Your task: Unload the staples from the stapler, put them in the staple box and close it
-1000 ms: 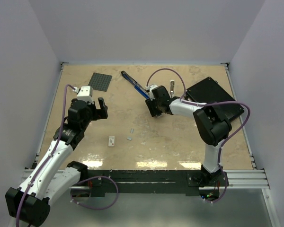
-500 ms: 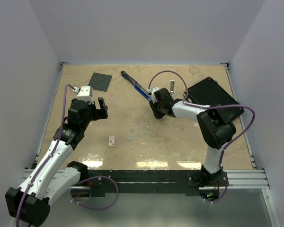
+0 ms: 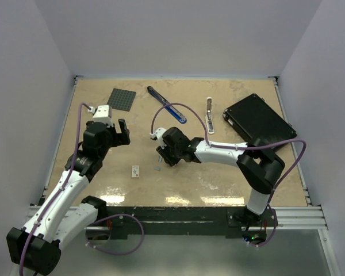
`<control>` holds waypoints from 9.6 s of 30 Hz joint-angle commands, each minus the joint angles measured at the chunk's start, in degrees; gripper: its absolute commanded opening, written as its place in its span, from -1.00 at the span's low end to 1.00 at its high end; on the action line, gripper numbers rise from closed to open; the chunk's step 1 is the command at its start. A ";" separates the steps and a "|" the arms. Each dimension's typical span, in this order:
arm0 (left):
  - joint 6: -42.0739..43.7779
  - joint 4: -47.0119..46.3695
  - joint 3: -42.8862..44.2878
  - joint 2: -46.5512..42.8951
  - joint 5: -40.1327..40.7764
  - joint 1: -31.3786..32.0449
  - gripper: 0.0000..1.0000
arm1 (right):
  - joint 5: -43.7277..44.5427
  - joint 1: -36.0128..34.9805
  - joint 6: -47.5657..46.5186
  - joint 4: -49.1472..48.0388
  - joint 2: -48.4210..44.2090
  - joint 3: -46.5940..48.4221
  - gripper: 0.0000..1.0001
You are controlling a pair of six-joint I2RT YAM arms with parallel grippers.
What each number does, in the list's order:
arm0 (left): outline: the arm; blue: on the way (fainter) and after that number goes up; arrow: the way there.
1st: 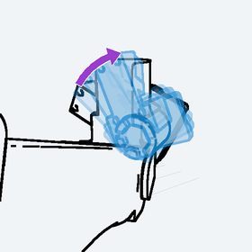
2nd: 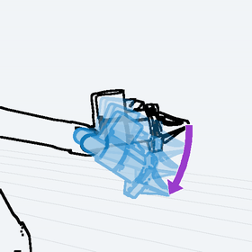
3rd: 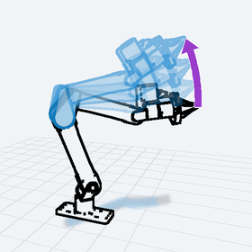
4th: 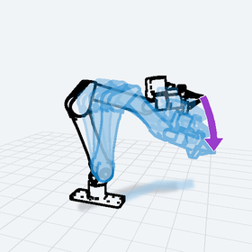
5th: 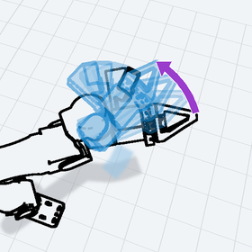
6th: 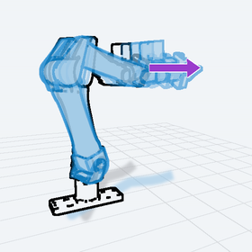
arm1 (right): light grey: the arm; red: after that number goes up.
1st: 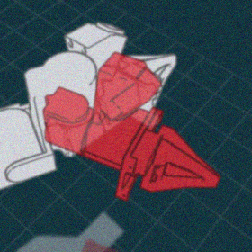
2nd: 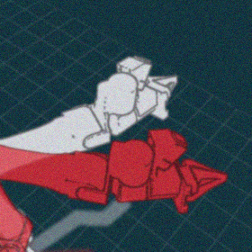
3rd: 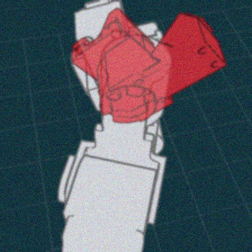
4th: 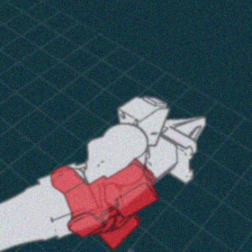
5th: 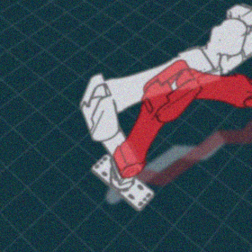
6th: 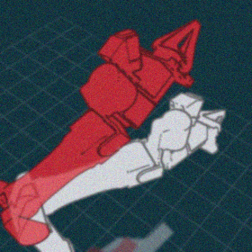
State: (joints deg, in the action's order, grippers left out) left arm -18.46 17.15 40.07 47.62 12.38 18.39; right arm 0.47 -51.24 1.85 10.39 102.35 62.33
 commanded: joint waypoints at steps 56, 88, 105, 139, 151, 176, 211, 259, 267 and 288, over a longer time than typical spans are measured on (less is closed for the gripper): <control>-2.72 -7.39 0.97 -0.95 -1.04 -5.47 0.88 | 4.45 -4.48 49.64 -7.75 -20.26 -21.45 0.20; -1.84 -7.74 1.23 -0.59 -2.01 -5.47 0.87 | 12.71 -4.48 53.97 -10.13 -13.23 -19.18 0.15; -2.28 -7.04 1.15 -1.21 -0.87 -5.47 0.87 | 21.41 -4.48 42.63 -2.57 -8.56 -8.02 0.11; -4.04 -5.11 0.71 -8.42 13.46 -5.38 0.86 | -8.73 -5.88 -1.14 -2.84 5.05 7.28 -0.07; -3.78 -5.02 0.97 -7.63 12.93 -5.47 0.86 | -6.10 -7.03 -4.48 -0.11 6.46 7.02 -0.11; -3.78 -5.02 0.88 -7.54 12.58 -5.47 0.87 | -3.11 -8.52 -2.38 -0.64 5.85 5.88 -0.45; -3.95 -5.11 0.97 -7.27 11.79 -5.47 0.87 | -3.63 -7.56 2.55 1.39 -5.93 1.40 -0.43; -5.71 -5.02 -0.79 -16.77 23.13 -5.47 0.89 | 11.04 -14.85 19.69 5.86 10.24 13.00 -0.27; -5.80 -5.02 -0.79 -16.76 23.04 -5.47 0.89 | 11.66 -14.94 19.69 6.66 11.03 13.26 -0.29; -5.71 -5.10 -0.88 -16.59 22.95 -5.47 0.89 | 13.33 -14.85 18.81 5.96 10.07 12.73 -0.61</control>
State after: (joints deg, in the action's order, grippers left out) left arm -23.53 14.26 39.40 30.81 35.59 12.82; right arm 12.51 -66.06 20.97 16.67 112.88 74.04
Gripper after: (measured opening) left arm 0.945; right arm 0.215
